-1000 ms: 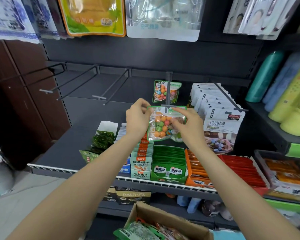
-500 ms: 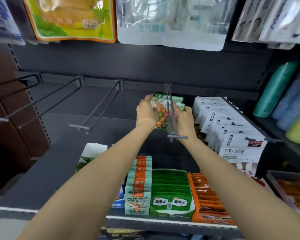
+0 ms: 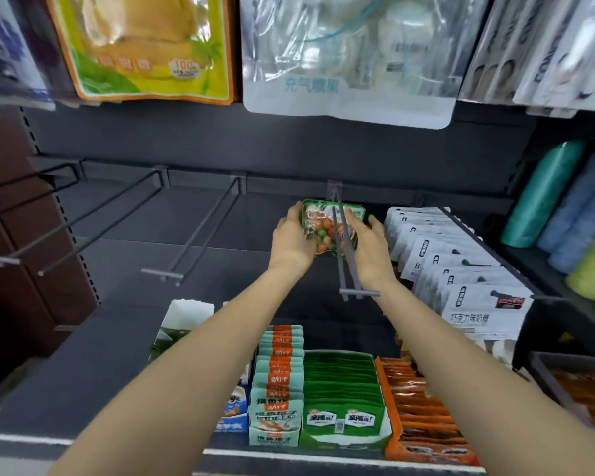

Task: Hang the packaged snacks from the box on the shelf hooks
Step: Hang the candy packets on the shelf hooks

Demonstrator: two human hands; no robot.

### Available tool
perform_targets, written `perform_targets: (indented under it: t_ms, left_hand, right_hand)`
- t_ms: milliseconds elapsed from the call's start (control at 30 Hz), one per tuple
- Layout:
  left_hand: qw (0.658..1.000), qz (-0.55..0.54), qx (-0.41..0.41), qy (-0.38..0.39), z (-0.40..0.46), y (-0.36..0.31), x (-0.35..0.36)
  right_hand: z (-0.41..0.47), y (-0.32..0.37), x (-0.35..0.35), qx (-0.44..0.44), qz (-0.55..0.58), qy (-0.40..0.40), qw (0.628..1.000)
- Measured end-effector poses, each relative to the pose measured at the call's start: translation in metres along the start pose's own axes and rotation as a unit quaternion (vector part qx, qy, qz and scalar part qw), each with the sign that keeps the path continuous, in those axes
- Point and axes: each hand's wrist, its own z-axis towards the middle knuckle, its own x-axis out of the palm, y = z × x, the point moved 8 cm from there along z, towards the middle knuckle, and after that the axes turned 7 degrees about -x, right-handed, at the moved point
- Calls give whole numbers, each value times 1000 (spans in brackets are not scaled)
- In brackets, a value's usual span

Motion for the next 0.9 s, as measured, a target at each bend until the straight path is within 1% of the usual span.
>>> perform_targets:
  t_ms: [67,133,267,400,467,567,633,733,800,867,900]
  left_hand:
    - [1000,-29,2,-10,-22,-1,-8]
    - [999,-39,2,0,-52,2,-13]
    - [995,-70,-18,73,-133,25,-7]
    - [990,-65,-48,111,-216,62,-3]
    - [989,-37,-66,125,-253,86,2]
    - [984,70,-67,151,-294,123,13]
    - [970,136,-73,185,-315,148,21]
    - [946,173,-68,267,-338,179,31]
    - [920,193,-63,335,-353,194,35]
    - [898,204,-48,387,-365,205,37]
    - [895,196,-43,399,-368,207,36]
  right_hand:
    - [-21,2,-4,-12,-24,9,1000]
    - [-51,3,-5,-13,-15,34,999]
    - [-131,8,-18,20,42,71,996]
    - [-217,3,-22,26,40,121,991]
    - [-258,-5,-16,42,29,156,986]
    - [-311,-25,8,87,22,203,975]
    - [-340,-36,25,109,4,239,965]
    - [-378,-51,53,123,-43,326,937]
    - [-399,-61,67,138,-58,378,914]
    - [-413,-70,76,153,-75,401,900]
    - [-416,-75,78,160,-87,396,900]
